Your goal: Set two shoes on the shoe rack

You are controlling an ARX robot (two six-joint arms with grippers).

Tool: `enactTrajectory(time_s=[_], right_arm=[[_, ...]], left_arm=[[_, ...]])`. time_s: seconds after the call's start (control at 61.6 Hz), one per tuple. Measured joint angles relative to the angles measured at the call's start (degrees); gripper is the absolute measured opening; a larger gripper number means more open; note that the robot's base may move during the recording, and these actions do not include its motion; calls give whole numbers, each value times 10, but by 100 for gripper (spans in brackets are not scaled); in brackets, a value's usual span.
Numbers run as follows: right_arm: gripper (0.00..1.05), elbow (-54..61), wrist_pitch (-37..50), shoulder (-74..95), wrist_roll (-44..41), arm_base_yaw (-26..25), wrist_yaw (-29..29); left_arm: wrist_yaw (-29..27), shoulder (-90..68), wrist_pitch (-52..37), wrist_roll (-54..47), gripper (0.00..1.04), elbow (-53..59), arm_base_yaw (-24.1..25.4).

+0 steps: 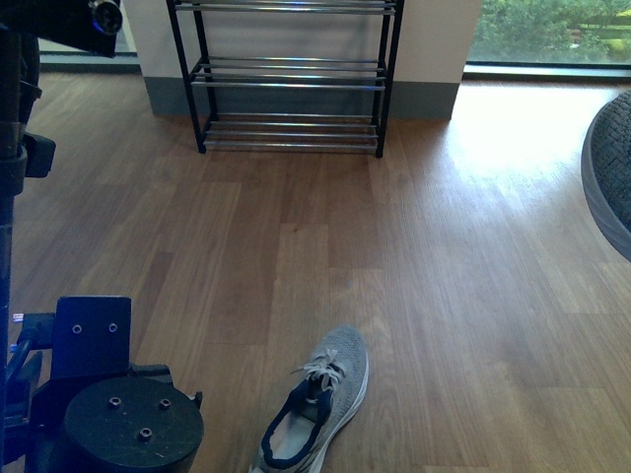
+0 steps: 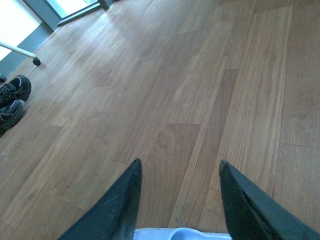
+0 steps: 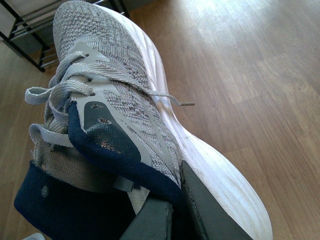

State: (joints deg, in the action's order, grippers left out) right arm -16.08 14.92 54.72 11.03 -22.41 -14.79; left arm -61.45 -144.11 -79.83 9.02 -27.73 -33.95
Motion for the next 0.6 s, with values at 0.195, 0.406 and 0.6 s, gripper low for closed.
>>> enactTrajectory(time_s=[0.195, 0.406, 0.6], right_arm=[[1, 0, 0, 0, 0, 0, 0], [1, 0, 0, 0, 0, 0, 0], [1, 0, 0, 0, 0, 0, 0]], left_arm=[[2, 0, -1, 2, 66, 0, 3], [83, 50, 92, 26, 94, 20, -7], [365, 555, 704, 82, 95, 107, -50]])
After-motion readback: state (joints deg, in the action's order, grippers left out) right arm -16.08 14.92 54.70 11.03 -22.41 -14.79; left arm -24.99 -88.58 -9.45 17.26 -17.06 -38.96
